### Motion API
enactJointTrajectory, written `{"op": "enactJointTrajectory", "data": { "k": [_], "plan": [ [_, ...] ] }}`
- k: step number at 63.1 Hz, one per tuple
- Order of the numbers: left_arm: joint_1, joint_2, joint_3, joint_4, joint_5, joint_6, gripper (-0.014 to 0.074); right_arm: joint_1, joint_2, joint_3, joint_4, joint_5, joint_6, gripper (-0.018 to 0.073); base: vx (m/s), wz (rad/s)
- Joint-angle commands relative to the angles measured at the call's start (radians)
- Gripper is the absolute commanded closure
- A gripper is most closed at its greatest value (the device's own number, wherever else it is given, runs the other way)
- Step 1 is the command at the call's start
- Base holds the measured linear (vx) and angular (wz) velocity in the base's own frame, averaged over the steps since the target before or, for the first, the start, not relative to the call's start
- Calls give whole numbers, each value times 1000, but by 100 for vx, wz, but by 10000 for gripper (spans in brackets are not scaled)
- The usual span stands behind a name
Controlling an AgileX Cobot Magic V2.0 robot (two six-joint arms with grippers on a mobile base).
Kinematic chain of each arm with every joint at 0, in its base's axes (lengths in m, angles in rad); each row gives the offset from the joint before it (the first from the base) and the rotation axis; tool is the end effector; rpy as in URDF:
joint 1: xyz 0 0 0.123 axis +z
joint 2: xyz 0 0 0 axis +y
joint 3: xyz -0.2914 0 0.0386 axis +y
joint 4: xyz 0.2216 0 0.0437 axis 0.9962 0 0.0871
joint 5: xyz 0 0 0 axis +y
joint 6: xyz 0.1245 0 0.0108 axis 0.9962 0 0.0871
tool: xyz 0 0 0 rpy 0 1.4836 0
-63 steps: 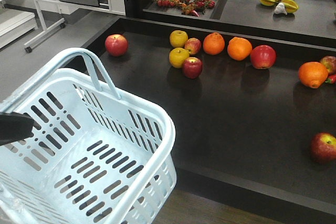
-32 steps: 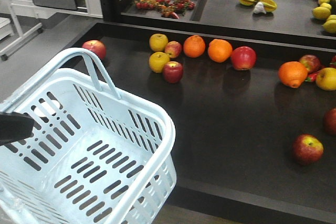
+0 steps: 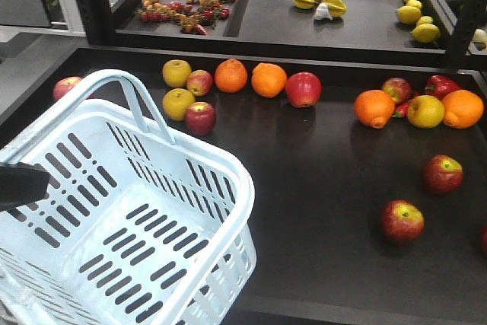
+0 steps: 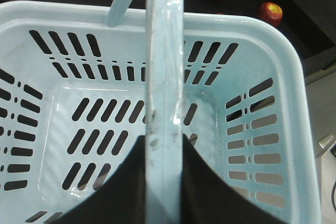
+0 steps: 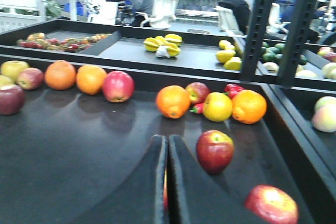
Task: Pick three apples into basket with both arms
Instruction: 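Drive the base up to the fruit table edge with the basket raised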
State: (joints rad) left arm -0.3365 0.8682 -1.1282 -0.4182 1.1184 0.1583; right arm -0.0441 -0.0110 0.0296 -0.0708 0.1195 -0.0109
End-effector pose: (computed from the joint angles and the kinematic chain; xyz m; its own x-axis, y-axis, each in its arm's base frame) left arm 0.1079 -0.0861 0.3915 -0.6514 0.1948 -0.7333 0.5416 0.7962 -0.2697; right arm 0.0553 -0.0035 0.1916 -0.0546 -0.0788 -0.9954 0.0482 0.9955 -0.0814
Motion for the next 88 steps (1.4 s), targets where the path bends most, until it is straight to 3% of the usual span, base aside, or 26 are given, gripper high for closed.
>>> {"op": "enactJointTrajectory", "data": {
  "k": [1, 88],
  "plan": [
    [-2, -9, -26, -41, -78, -6, 604, -5, -8, 9, -3, -73, -11, 563, 11, -24],
    [-2, -9, -26, -41, -78, -6, 604, -5, -8, 9, -3, -73, -11, 563, 9, -10]
  ]
}}
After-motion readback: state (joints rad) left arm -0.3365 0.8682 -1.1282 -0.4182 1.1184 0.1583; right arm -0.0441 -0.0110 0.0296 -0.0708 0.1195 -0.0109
